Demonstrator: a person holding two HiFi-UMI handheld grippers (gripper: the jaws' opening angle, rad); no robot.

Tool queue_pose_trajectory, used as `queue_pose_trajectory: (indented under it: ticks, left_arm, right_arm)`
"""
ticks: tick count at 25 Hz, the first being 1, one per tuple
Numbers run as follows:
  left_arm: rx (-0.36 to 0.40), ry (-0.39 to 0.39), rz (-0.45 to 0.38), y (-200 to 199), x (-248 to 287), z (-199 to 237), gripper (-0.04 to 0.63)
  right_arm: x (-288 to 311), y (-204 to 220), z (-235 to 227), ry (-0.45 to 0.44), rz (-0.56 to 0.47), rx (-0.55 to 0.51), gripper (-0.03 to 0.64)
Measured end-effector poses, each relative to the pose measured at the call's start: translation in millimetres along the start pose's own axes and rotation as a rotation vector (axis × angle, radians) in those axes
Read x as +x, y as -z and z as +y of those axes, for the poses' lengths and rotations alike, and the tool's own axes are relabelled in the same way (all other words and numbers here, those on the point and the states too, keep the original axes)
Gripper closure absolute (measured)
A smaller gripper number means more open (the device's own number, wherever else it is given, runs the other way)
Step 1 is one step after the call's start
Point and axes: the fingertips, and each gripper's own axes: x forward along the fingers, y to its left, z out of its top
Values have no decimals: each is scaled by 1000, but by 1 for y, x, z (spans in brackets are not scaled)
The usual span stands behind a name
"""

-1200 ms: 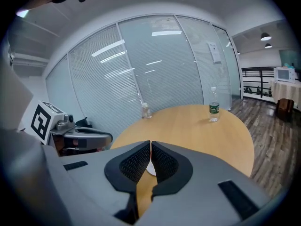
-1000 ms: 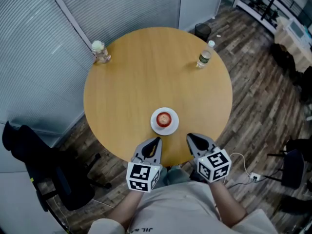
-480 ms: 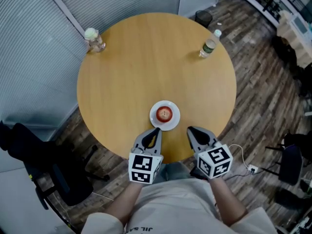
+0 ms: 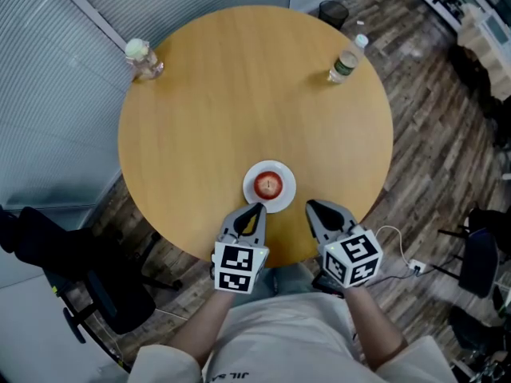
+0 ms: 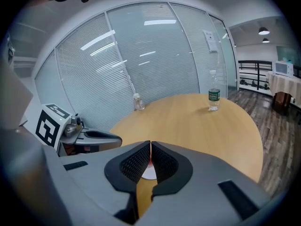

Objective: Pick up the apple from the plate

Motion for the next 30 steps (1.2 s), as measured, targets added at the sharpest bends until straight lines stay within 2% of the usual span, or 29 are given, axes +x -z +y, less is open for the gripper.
queue_pose_trajectory:
  ticks: [7,11,14,18,24,30]
  left_arm:
    - [-4,18,58,14,20,3,456]
    - [-29,38,61,18,34,5,333]
    - [-33,40,68,22,46,8,290]
    - [-6,26,115,34,63,11,230]
    - [10,-7,157,45,82,17,213]
    - [8,-5,167,48,94,21,210]
  right_arm:
    - [11,7,-2,-15,27,11,584]
    - [14,8,-8,-15,37,20,584]
    - [15,10,-10,-15,44,21,584]
    - [17,14,-13,-15,57,27,584]
    - [18,19,-15,-19,71,40,584]
    - [15,24,-18,-11,80,47,584]
